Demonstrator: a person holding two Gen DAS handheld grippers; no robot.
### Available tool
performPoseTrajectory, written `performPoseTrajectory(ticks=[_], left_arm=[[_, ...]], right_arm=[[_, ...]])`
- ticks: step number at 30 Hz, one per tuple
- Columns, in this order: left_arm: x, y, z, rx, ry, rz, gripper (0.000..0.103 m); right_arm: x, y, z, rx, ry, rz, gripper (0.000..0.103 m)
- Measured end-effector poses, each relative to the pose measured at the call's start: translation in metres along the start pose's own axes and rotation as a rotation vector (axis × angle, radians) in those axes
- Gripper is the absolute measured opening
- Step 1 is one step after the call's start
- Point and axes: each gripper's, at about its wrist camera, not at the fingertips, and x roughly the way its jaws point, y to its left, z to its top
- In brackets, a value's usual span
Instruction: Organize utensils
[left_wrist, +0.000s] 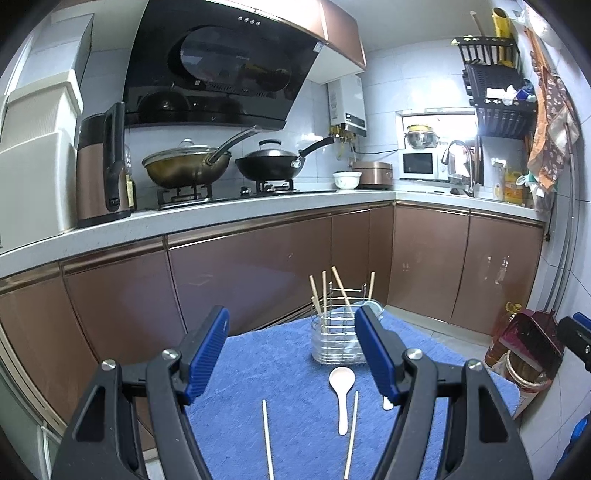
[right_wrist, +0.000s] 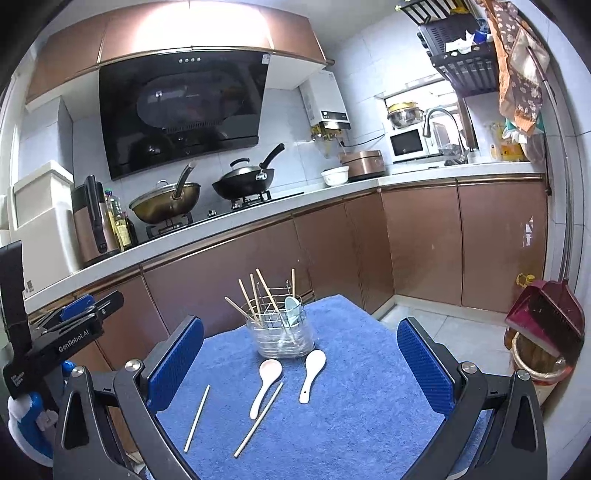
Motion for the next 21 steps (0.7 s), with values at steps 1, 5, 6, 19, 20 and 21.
performPoseTrajectory(ticks=[1, 5, 6, 19, 20, 21], left_arm=[[0.000, 0.002, -0.001, 0.000, 0.004, 0.003, 0.069], [0.003, 0.015, -0.002, -0.009, 0.034, -0.002, 0.069], [0.004, 0.020, -0.002, -0.011, 0.042, -0.004, 0.069], [0.049, 0.087, -0.035, -0.098, 0.235, -0.015, 0.069], [0.056, 0.091, -0.039, -0.102, 0.253, -0.020, 0.069], [0.062, 0.093, -0.044, -0.105, 0.275, -0.026, 0.069]], right_arm=[[0.000, 0.000, 0.000, -0.001, 0.001, 0.002, 0.103], [0.003, 0.003, -0.002, 0.003, 0.011, 0.007, 0.102], [0.004, 0.004, -0.003, 0.006, 0.013, 0.008, 0.102], [0.065, 0.022, -0.023, 0.027, 0.162, 0.060, 0.073], [0.073, 0.023, -0.027, 0.032, 0.182, 0.065, 0.069], [0.084, 0.024, -0.031, 0.038, 0.208, 0.070, 0.064]])
